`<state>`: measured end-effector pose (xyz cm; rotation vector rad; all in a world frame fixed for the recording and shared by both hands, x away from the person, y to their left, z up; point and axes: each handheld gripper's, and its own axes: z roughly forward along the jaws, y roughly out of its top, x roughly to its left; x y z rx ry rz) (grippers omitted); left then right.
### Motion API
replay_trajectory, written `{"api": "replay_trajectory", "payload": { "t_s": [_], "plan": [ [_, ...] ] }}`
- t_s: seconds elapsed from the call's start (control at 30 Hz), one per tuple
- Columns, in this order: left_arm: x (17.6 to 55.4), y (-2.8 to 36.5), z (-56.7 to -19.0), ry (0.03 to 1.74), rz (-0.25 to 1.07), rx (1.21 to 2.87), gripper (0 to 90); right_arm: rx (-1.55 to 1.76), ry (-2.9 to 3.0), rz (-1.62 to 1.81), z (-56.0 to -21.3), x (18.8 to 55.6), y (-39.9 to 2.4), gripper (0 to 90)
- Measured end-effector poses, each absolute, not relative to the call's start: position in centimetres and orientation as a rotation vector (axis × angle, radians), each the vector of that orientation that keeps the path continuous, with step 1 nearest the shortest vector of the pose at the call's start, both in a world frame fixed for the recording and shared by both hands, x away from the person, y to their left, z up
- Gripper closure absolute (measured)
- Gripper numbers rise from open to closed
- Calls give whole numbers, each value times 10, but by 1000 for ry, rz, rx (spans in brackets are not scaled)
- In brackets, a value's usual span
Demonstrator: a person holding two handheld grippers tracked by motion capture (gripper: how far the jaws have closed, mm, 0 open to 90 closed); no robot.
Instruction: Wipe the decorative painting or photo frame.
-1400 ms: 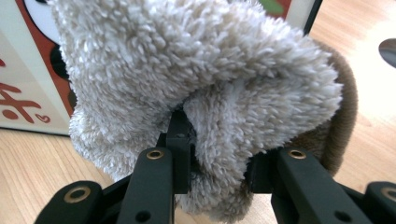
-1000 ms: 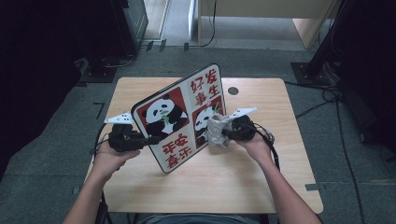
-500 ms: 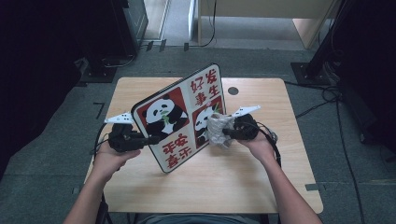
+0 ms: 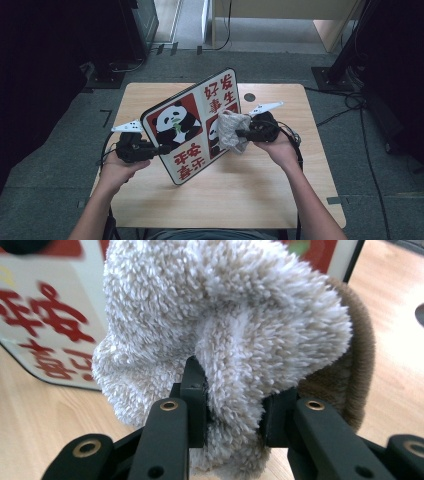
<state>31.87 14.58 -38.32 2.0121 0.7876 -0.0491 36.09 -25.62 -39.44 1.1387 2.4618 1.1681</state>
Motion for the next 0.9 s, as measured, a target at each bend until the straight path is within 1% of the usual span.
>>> {"api": "replay_trajectory", "payload": {
  "t_s": [0.03,0.07,0.1,0.23,0.4,0.47,0.53,0.63,0.67,0.7,0.8,0.9],
  "plan": [
    [319,146,-383,785,-48,2010,785,1138,2458,1185,-385,361,-256,702],
    [319,146,-383,785,-48,2010,785,1138,2458,1185,-385,361,-256,702],
    [319,146,-384,785,-48,2010,785,1139,2451,1206,-374,361,-254,703],
    [319,146,-383,784,-37,2012,789,1115,2450,1219,-363,361,-251,704],
    [319,146,-383,782,-33,2014,791,1061,2452,1239,-339,362,-243,704],
    [319,146,-383,783,-32,2014,790,1059,2448,1248,-337,362,-242,704],
    [319,146,-383,784,-33,2013,791,1036,2444,1305,-325,365,-234,704],
    [318,146,-383,786,-31,2011,790,1025,2449,1306,-316,367,-230,704],
    [318,146,-383,787,-30,2011,790,1005,2451,1300,-307,369,-226,704],
    [318,146,-384,787,-29,2009,790,1005,2451,1300,-307,369,-226,704],
    [317,146,-384,788,-29,2006,791,986,2460,1296,-292,372,-220,703],
    [317,146,-384,790,-29,2005,792,976,2458,1291,-286,374,-217,703]
  ]
}}
